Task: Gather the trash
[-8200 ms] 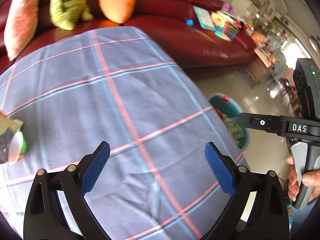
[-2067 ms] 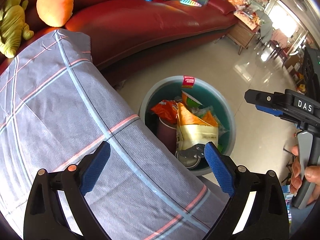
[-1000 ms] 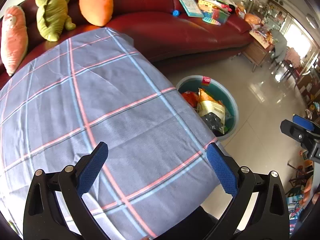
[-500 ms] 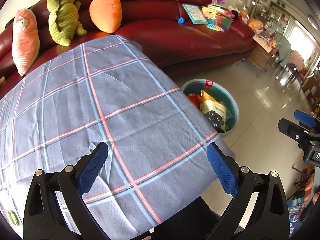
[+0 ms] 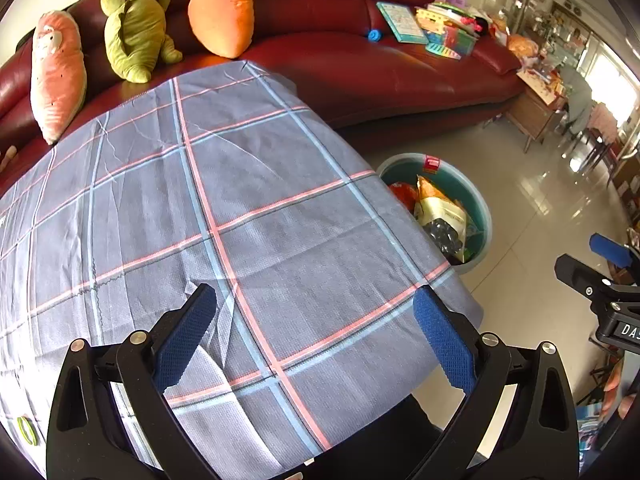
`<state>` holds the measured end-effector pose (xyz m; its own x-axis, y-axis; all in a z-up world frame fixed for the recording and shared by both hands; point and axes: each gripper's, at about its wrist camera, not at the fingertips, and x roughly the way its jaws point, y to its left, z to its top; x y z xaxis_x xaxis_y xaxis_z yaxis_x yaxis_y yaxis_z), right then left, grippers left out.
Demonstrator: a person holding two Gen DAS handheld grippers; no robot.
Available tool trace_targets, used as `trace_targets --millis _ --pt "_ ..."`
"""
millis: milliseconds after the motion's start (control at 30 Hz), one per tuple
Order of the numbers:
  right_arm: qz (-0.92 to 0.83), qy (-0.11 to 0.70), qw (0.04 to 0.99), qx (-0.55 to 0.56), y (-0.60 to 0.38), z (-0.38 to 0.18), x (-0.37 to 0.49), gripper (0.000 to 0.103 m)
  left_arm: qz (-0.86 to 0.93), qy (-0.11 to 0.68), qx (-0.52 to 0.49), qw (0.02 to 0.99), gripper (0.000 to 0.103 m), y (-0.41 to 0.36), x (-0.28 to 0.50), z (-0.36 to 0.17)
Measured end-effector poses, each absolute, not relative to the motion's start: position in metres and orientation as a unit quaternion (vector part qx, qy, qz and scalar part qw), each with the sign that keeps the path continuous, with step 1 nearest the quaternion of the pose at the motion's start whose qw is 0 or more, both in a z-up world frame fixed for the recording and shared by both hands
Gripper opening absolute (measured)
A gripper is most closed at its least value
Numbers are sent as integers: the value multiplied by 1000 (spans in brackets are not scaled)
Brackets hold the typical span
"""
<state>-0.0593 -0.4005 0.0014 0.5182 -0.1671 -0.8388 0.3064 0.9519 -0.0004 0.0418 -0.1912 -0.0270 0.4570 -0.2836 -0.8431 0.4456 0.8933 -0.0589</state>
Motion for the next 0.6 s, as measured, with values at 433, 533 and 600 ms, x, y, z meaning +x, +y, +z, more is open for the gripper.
trace_targets --millis 433,533,600 --pt "-140 476 863 101 -414 -13 -59 96 -204 485 92 845 99 -201 48 -38" --pt "-139 477 861 106 -416 -16 -58 96 -205 487 93 844 99 -203 50 -42" --pt "-138 479 860 108 -416 -19 -58 96 -208 486 96 844 99 -205 49 -44"
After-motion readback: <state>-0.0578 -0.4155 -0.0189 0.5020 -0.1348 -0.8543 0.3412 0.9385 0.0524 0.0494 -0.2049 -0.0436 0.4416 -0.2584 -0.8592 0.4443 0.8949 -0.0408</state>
